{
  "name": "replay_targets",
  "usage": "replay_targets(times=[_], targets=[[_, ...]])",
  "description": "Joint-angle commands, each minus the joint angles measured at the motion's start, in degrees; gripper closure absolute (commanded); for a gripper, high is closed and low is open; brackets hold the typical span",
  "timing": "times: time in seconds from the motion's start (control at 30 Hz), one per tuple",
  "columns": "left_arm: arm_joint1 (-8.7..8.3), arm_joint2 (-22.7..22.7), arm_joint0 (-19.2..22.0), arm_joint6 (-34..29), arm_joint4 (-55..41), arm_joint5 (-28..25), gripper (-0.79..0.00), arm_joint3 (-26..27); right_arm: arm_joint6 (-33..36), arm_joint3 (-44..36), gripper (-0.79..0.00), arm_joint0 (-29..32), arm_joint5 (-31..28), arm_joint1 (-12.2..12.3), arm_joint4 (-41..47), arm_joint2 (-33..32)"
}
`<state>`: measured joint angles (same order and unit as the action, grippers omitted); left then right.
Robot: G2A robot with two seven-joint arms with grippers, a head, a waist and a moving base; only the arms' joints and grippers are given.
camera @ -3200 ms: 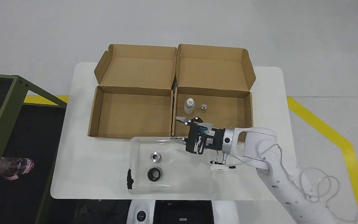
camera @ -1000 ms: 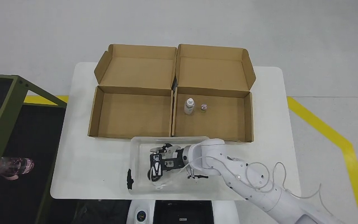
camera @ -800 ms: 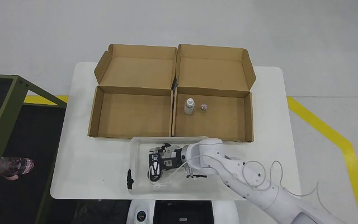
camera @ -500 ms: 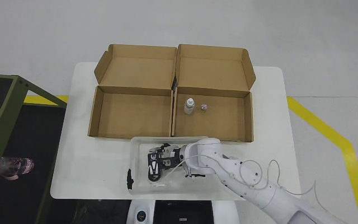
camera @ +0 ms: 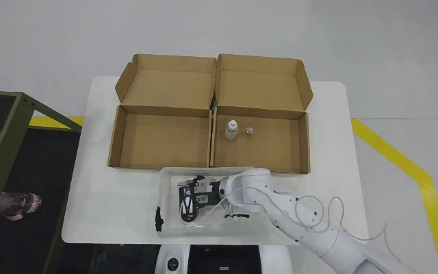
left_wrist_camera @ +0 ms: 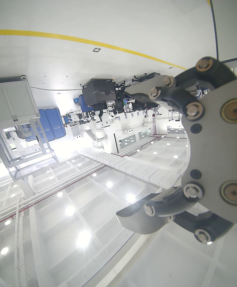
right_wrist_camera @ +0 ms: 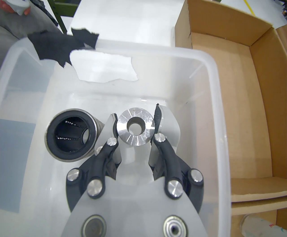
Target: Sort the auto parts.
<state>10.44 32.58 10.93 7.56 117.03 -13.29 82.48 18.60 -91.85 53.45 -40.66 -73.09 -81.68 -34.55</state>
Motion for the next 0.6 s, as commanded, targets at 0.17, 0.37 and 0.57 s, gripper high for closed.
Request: replay_targets(times=[0.17,0.37,0.57], targets=[[0.00,0.00,0.00,0.00,0.00,0.00,-0.785,0.00,-1.09,-4.60,0.000,0.84,-0.68,0.53,0.48,-2.57],[0.00,0.00,0.00,0.00,0.00,0.00,-0.785,0.00,-2.28,-6.97,0.000,1.82,-0.49,0.95,0.46,-4.69],[0.00,0.00,0.00,0.00,0.00,0.00,-0.785,0.00,-5.80,-9.13,0.000,2.37,0.02,1.24,1.16,-7.10]])
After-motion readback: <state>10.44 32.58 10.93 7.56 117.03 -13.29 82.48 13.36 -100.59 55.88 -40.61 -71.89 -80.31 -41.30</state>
